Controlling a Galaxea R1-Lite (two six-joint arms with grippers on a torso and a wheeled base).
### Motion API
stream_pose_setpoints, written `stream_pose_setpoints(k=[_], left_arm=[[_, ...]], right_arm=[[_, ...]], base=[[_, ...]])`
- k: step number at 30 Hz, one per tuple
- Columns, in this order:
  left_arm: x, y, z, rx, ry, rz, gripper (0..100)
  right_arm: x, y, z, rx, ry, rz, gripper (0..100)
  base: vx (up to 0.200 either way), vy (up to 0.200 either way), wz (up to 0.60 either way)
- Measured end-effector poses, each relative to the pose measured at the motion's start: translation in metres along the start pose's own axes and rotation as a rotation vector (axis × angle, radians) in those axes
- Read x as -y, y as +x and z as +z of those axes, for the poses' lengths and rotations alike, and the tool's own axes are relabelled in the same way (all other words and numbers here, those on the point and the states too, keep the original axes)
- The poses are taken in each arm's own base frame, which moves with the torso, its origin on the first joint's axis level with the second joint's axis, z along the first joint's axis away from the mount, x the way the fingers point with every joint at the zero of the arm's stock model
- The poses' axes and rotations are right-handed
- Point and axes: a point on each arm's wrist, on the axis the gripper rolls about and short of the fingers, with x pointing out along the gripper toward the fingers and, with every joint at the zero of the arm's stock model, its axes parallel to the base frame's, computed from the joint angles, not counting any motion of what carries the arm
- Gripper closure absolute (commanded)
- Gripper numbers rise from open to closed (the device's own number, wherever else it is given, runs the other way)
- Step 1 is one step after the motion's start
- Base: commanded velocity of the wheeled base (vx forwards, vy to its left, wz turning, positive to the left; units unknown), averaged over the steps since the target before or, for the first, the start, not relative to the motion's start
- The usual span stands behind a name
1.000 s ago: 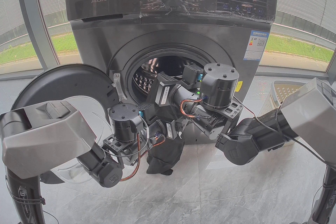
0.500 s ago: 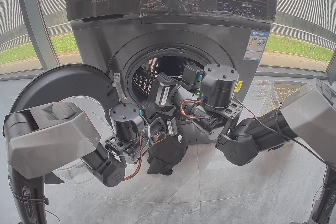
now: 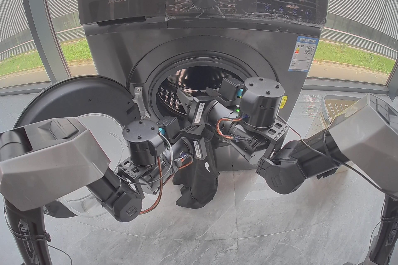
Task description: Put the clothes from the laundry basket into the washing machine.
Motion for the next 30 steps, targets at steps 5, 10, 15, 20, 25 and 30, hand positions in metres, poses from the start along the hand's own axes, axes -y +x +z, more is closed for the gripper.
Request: stream_pose_setpoints(k=[5,10,15,20,25,30], left_arm=[[-0.003,-0.001,0.002,0.003,0.002,0.008,100],[-0.003,-0.002,0.006,0.014,0.004,0.010,100],[-0.005,-0.003,0.018,0.040,0.005,0.018,100],[-0.006,-0.006,0.032,0.074,0.013,0.024,100],[-0.006,-0.011,0.047,0.114,0.032,0.026,100],[-0.005,-0.016,0.062,0.148,0.037,0.025,100]], right_arm=[[0.018,0.003,0.002,0.004,-0.007,-0.045,0],[0.035,0.001,0.000,-0.016,-0.016,-0.089,0],[0.058,-0.009,-0.008,-0.072,-0.032,-0.147,0],[0.078,-0.024,-0.025,-0.155,-0.050,-0.197,0],[0.093,-0.045,-0.049,-0.272,-0.064,-0.213,0],[0.099,-0.061,-0.070,-0.381,-0.079,-0.164,0]], base=[[0.000,0.000,0.00],[0.000,0.000,0.00],[0.000,0.000,0.00],[0.000,0.000,0.00],[0.000,0.000,0.00],[0.000,0.000,0.00]])
